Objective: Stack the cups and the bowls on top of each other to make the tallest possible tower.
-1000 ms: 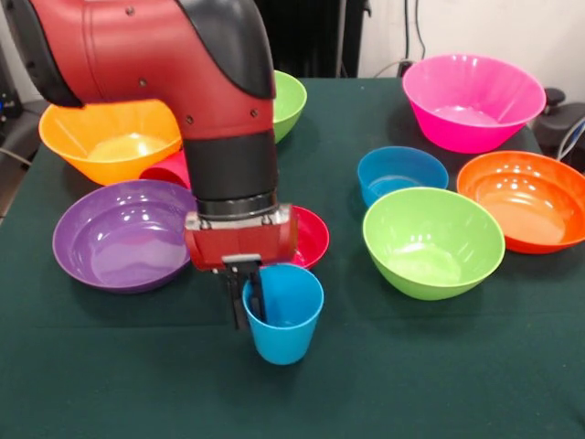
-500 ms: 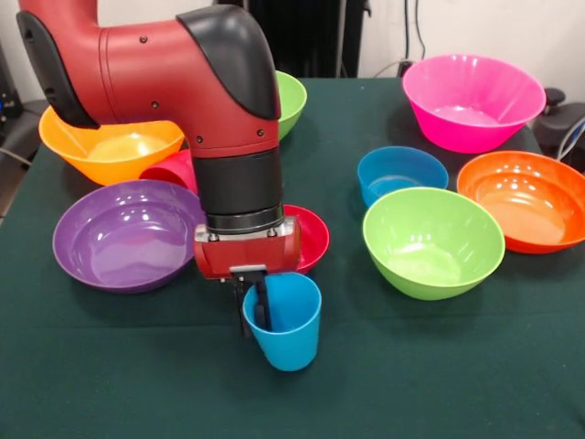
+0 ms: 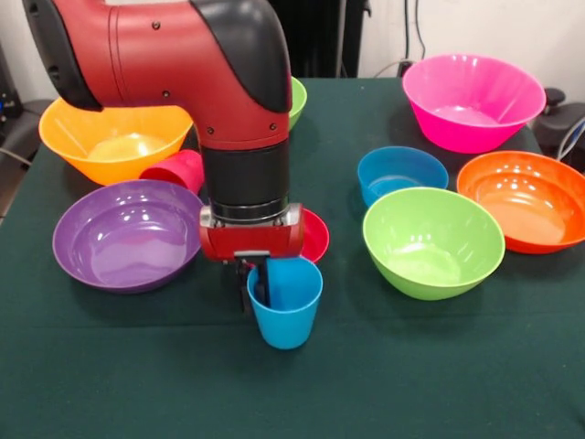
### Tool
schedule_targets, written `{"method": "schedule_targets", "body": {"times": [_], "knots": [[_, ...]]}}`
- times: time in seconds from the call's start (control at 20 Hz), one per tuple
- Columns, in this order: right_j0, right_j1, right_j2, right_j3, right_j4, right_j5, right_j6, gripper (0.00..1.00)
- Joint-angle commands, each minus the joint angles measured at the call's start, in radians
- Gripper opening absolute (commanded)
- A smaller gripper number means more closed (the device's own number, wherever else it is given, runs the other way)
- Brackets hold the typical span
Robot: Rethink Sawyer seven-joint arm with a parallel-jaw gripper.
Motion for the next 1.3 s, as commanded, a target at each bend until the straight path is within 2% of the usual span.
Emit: {"method": "schedule_targets", "body": {"times": [0.05,0.25,0.5,0.8,1.3], "knots": [[0.026,-0.003,-0.079,0.022,0.003,0.22,-0.072,0.0],[0.031,-0.023,-0.078,0.053,0.013,0.252,-0.055,0.0],[0.045,-0.029,-0.106,0.075,-0.01,0.24,-0.03,0.0],[0.049,-0.019,-0.138,0.088,-0.002,0.293,-0.05,0.0],[0.013,0.088,-0.116,0.095,0.035,0.299,-0.103,0.0]]}}
